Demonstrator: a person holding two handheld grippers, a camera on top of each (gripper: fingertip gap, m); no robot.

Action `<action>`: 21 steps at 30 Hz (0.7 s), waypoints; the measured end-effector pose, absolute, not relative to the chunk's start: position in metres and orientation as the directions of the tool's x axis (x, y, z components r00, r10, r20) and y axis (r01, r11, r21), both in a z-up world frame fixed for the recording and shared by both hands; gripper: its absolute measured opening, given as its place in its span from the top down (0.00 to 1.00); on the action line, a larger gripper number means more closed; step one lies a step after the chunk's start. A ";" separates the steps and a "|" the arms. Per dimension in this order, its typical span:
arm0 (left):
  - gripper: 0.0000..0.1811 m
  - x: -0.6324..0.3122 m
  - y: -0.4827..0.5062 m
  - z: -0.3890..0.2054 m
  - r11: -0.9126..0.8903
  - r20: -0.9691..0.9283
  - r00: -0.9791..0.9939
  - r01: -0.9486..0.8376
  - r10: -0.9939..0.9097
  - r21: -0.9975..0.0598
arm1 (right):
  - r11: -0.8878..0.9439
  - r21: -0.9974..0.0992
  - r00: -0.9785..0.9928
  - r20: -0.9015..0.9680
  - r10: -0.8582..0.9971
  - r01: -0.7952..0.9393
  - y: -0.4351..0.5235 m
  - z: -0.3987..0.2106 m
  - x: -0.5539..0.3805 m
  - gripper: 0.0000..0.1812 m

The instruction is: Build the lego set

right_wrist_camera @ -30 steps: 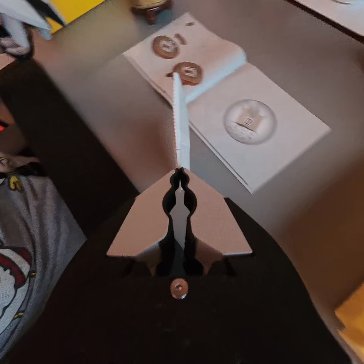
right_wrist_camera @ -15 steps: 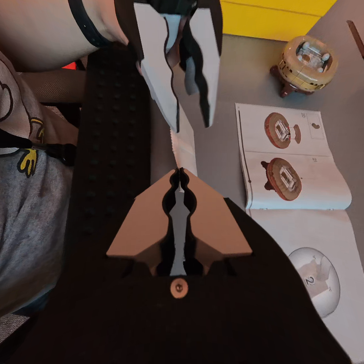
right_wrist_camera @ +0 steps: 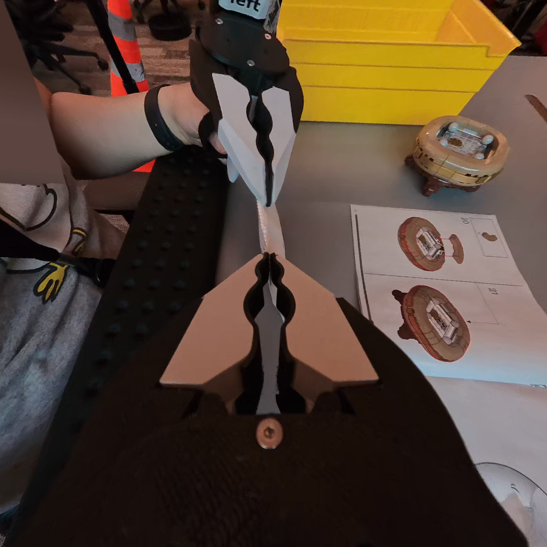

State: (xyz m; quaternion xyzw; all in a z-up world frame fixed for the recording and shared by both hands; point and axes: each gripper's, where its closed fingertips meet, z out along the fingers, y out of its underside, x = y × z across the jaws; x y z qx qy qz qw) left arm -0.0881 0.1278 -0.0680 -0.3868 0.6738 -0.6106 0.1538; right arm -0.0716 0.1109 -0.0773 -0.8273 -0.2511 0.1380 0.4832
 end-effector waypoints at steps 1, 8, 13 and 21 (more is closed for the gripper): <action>1.00 -0.086 0.130 -0.068 -0.026 0.230 -0.642 -0.311 -0.731 -0.950 | -0.405 -0.869 0.831 0.011 0.556 0.283 0.111 -0.078 -0.074 1.00; 0.79 -0.082 0.116 -0.087 0.198 0.030 -0.645 -0.277 -0.764 -0.940 | -0.324 -0.901 0.837 0.072 0.542 0.287 0.119 -0.075 -0.088 1.00; 0.99 -0.084 0.110 -0.087 0.204 0.042 -0.671 -0.284 -0.740 -0.937 | -0.267 -0.929 0.852 0.089 0.515 0.258 0.118 -0.069 -0.088 1.00; 1.00 -0.089 0.113 -0.074 0.121 0.068 -0.660 -0.238 -0.748 -0.964 | -0.289 -0.950 0.884 -0.036 0.467 0.114 0.106 -0.062 -0.067 0.91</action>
